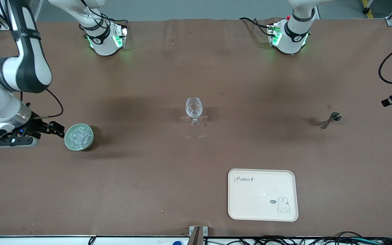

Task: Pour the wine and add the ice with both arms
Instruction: 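Reach the right gripper down to the green bowl of ice cubes, then grasp an ice cube with the right gripper while the left gripper reaches the jigger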

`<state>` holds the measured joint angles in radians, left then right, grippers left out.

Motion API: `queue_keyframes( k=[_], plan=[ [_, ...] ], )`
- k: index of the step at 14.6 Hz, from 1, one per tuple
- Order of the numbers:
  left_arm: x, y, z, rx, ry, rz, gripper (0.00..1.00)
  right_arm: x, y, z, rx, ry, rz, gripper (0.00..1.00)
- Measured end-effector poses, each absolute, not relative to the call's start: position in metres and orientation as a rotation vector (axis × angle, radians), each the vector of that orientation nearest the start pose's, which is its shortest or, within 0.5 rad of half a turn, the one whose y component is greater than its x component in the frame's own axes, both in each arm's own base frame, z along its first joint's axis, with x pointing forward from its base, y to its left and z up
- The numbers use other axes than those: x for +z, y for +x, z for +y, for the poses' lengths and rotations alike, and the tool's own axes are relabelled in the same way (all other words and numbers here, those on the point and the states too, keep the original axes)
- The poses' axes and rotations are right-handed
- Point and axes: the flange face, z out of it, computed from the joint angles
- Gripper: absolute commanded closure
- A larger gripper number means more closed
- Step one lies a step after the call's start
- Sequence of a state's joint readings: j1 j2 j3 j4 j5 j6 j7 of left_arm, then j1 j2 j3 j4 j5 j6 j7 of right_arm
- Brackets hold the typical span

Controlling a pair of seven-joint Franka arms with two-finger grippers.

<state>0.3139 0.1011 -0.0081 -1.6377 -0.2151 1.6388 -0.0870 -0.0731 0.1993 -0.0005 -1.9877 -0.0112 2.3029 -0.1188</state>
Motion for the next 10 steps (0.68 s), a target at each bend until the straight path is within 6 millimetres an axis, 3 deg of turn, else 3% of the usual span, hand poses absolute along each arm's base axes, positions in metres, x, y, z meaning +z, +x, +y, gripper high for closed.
queue_keyframes(
  k=[3,6,10],
  plan=[
    [0.497,0.567,0.199,0.256,-3.272,-1.090,0.00,0.320,0.590,-0.053,-0.160,-3.157,-0.081,0.00],
    [0.448,0.572,0.219,0.426,-3.143,-1.383,0.00,0.280,0.586,-0.054,-0.103,-3.156,-0.085,0.01],
    [0.377,0.576,0.240,0.644,-3.009,-1.672,0.00,0.246,0.573,-0.050,-0.085,-3.154,-0.094,0.23]
  ],
)
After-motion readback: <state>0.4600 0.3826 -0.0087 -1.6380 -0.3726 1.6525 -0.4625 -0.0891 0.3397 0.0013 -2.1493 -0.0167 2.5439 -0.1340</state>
